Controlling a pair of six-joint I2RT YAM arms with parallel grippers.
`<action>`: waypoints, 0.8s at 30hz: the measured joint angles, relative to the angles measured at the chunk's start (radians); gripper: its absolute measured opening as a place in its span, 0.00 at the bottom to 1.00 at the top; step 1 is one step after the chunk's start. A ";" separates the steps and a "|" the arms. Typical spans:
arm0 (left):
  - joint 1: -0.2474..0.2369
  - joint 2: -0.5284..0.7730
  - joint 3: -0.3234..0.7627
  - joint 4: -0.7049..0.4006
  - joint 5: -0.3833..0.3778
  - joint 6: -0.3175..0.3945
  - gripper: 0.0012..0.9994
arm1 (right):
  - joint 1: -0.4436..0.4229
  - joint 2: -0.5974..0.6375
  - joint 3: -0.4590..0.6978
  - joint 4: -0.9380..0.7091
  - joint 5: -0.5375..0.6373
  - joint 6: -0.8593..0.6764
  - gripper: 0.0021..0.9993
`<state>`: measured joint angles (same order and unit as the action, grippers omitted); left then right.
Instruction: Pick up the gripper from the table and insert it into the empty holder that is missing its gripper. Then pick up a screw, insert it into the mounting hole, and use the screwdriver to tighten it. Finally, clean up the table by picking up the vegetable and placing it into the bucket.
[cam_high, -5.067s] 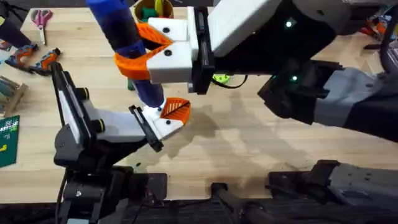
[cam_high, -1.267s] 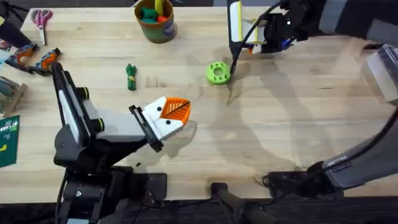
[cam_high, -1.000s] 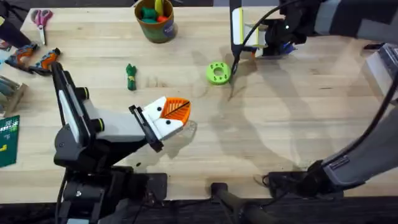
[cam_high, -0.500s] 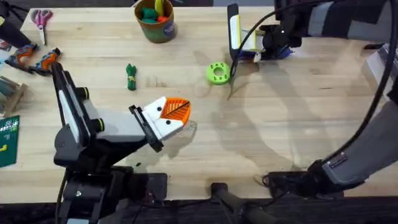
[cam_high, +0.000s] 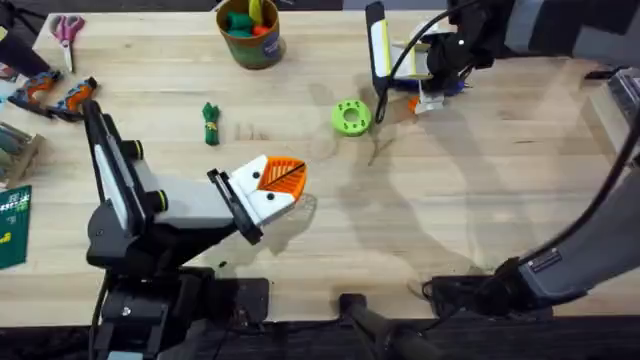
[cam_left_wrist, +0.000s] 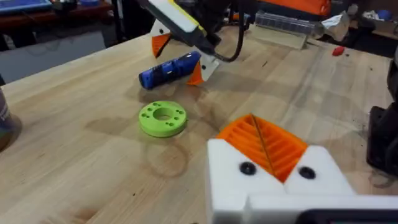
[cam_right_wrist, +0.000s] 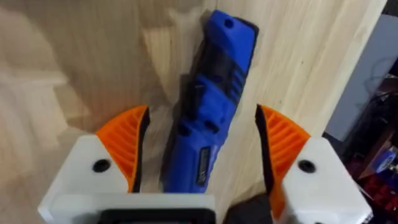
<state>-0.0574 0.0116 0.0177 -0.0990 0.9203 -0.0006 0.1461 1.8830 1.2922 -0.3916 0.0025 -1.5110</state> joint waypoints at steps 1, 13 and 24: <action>0.000 0.000 0.000 0.000 0.000 0.000 0.00 | 0.003 -0.011 0.000 -0.007 0.001 0.007 0.90; 0.000 0.000 0.000 0.000 0.000 0.000 0.00 | 0.097 -0.318 0.000 -0.031 0.000 0.437 0.90; 0.000 0.000 0.000 0.000 0.000 0.000 0.00 | 0.107 -0.682 0.002 -0.097 0.000 0.979 0.90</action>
<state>-0.0574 0.0116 0.0177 -0.0990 0.9203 -0.0006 0.2531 1.2009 1.2942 -0.4885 0.0029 -0.5316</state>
